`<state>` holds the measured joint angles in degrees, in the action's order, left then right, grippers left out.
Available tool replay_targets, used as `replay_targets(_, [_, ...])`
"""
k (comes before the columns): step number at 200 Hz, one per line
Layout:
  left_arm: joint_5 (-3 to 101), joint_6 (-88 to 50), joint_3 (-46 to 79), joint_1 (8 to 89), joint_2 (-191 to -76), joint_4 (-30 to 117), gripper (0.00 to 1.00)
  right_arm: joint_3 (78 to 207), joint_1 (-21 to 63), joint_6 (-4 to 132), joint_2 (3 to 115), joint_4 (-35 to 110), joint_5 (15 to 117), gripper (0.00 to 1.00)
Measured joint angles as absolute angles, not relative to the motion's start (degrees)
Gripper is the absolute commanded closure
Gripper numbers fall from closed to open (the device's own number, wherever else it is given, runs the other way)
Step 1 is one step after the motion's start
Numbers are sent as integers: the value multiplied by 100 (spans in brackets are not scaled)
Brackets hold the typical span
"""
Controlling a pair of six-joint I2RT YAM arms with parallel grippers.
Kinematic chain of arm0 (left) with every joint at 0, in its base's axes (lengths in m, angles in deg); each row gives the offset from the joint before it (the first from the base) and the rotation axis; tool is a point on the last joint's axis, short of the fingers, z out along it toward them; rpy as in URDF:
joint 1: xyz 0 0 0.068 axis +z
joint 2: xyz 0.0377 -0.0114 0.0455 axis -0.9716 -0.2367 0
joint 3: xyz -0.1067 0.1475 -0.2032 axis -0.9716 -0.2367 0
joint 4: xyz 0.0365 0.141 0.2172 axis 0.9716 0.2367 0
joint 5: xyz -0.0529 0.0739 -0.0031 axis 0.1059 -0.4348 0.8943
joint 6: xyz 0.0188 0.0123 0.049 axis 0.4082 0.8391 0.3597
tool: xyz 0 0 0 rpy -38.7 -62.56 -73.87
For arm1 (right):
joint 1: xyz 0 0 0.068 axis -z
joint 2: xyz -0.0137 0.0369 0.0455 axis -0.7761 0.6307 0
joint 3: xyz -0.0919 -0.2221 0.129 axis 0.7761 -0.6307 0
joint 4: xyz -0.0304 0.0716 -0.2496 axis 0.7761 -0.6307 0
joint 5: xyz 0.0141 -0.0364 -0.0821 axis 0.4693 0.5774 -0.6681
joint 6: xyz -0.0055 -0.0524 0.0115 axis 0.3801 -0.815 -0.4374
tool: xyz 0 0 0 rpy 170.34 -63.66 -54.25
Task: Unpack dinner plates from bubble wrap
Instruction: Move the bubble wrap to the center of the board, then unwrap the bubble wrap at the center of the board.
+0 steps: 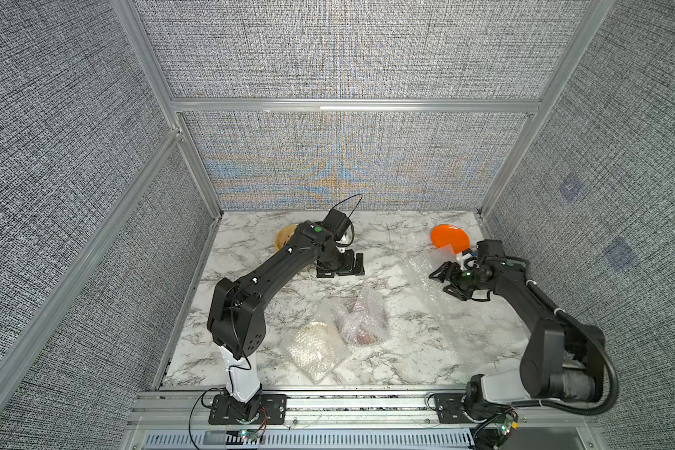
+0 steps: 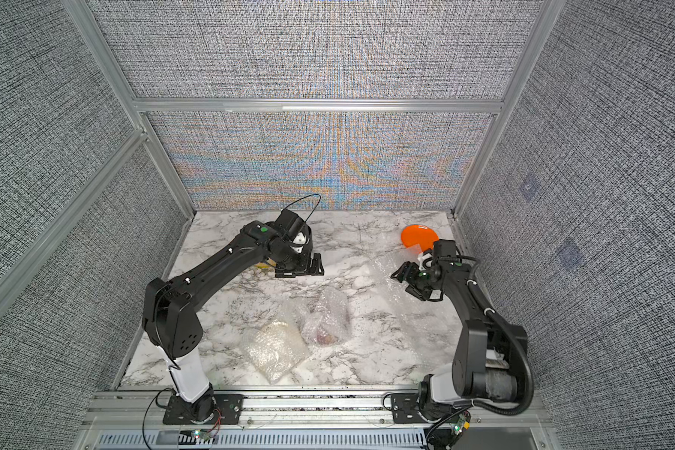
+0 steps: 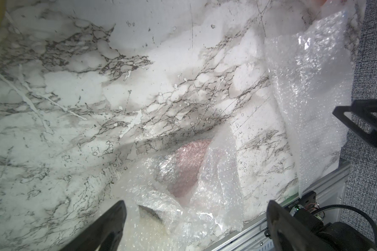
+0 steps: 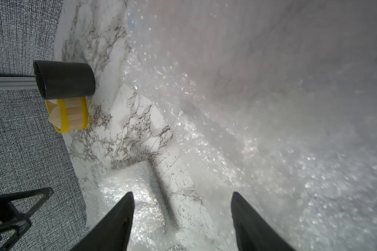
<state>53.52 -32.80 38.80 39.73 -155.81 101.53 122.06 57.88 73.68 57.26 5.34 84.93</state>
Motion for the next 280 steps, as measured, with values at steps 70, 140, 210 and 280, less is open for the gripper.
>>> replay_targets(70, [5446,-3339,3220,3969,-15108,10057,0,12626,6507,7071,5851,331,8017,29])
replay_targets(140, [5207,-3483,2320,3818,-14031,10337,6,12726,3312,6260,4670,-618,8297,29])
replay_targets(210, [5037,-4178,862,3246,-13511,9924,11,11091,1845,6728,4799,543,8036,38])
replay_targets(280, [5019,-4329,1730,2931,-14236,9301,10,10801,1832,7493,5156,1433,8069,39])
